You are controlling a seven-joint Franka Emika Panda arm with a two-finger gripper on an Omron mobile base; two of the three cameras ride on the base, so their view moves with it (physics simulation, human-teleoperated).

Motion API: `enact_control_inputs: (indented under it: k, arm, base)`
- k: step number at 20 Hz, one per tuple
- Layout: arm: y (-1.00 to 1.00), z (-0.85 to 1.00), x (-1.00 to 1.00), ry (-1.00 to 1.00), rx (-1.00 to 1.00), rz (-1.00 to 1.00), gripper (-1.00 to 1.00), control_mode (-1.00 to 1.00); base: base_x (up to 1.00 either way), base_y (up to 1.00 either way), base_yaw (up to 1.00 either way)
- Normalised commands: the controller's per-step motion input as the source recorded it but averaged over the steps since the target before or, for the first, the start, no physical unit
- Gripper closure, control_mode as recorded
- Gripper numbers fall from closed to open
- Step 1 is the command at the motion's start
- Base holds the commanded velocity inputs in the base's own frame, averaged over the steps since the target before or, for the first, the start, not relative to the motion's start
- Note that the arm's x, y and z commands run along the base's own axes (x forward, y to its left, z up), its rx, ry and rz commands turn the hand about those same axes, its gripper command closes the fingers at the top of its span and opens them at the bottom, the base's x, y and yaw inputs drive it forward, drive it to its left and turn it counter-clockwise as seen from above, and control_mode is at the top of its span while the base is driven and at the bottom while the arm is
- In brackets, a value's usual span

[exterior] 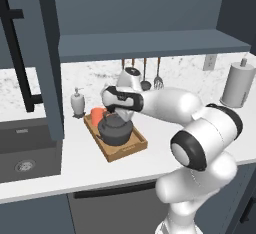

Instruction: Pick the kettle from the counter and place it on the tray. Then pick the mug from the cabinet and place it on the tray. Then close the cabinet doors.

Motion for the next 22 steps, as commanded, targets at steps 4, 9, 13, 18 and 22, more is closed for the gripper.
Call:
enact_control_inputs:
  k: [4, 9, 13, 18, 22]
  arm:
    - [-0.03, 0.29, -0.31, 0.0, 0.0, -0.01, -1.0, -1.0]
    - [0.0, 0.5, -0.35, 0.0, 0.0, -0.07, -1.0, -1.0]
    - [-0.02, 0.55, -0.58, -0.01, 0.0, -0.06, -1.0, -1.0]
    - [-0.14, 0.41, -0.89, -0.07, -0.1, 0.0, -1.0, -1.0]
    - [-0.1, 0.25, -0.98, -0.08, -0.24, 0.0, -1.0, -1.0]
  base:
    - [0.0, 0.0, 0.0]
    - [0.0, 0.0, 0.0]
    - [0.0, 0.0, 0.0]
    - [0.0, 0.0, 0.0]
    - [0.0, 0.0, 0.0]
